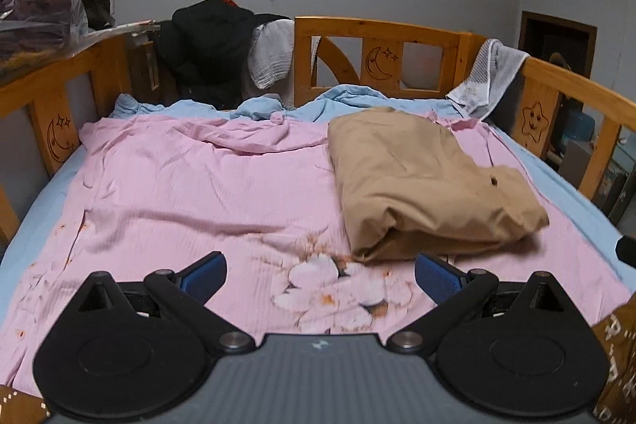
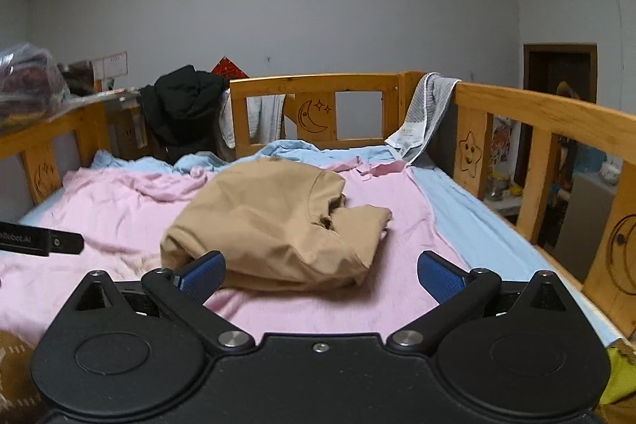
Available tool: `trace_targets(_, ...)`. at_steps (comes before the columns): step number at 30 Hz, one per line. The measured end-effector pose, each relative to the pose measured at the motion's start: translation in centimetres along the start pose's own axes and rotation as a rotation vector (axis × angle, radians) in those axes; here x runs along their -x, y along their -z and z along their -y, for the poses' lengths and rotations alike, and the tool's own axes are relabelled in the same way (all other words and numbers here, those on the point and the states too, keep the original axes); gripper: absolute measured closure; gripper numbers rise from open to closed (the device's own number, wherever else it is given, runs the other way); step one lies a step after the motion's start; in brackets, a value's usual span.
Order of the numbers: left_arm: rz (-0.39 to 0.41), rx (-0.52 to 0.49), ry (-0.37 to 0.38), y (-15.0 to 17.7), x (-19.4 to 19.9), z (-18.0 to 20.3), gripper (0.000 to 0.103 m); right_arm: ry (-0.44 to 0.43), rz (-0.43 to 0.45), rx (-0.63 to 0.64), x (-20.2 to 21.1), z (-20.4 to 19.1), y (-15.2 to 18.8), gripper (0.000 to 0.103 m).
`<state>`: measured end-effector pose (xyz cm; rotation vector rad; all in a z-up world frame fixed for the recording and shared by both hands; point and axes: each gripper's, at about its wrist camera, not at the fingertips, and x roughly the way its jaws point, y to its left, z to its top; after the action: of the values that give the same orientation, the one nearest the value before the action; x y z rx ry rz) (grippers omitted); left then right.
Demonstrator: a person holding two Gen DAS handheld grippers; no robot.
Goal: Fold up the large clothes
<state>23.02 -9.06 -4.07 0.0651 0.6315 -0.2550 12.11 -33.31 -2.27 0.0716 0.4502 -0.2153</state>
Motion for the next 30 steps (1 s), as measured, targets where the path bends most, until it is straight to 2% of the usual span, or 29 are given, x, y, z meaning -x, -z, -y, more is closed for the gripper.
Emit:
trace_targets(10,0.033,-0.053,-0.026,2.6,0.8,0.1,0.001,0.064,-0.025,0.007,1.3,0.0,3.4,0.001)
trace_targets(15,0.007,-0.065,-0.027,3.7,0.6,0.1,0.001,0.098,-0.024,0.016,1.8,-0.2,4.5,0.001)
trace_targets(22,-0.035,-0.071,-0.022,5.1,0.5,0.1,0.001,0.093,-0.056,-0.005,1.8,-0.3,5.3,0.001)
trace_targets(30,-0.037,-0.069,-0.026,5.1,0.5,0.0,0.001,0.082,-0.073,-0.01,1.3,-0.4,5.5,0.001)
